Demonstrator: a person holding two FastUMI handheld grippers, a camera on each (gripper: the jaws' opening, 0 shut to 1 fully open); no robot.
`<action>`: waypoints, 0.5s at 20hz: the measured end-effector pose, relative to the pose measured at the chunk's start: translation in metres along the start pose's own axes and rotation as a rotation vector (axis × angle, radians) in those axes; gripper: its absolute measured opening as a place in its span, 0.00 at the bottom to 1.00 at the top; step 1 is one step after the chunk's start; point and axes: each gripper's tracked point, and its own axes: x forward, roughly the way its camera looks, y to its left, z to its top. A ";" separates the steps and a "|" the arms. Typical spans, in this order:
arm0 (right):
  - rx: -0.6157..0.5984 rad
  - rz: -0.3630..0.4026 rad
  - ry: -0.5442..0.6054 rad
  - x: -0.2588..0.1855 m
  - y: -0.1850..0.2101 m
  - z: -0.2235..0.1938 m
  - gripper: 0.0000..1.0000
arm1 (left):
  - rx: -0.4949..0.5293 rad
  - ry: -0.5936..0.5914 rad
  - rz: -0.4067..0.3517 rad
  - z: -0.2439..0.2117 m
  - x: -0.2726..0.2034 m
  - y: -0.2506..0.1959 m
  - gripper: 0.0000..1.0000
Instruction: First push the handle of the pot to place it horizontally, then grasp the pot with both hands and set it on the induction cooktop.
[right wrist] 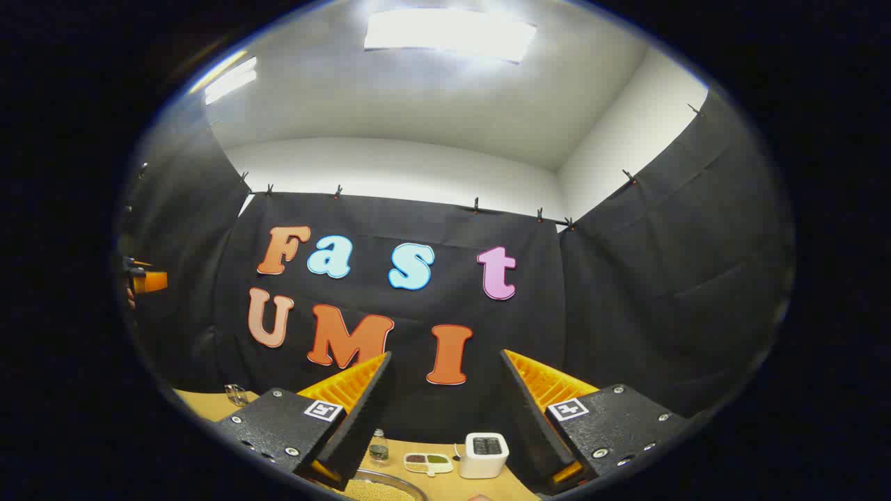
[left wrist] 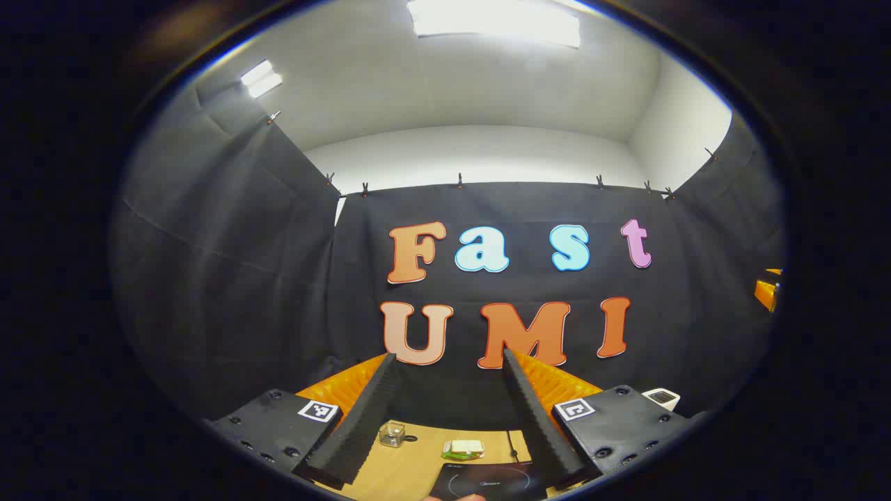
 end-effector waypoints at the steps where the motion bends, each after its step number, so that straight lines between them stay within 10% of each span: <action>1: 0.017 0.014 0.005 -0.001 0.002 0.001 0.92 | 0.004 0.008 0.007 -0.001 -0.005 0.002 0.98; 10: -0.011 0.065 0.033 -0.008 0.021 -0.004 0.96 | 0.035 0.019 -0.043 0.003 -0.036 -0.026 0.97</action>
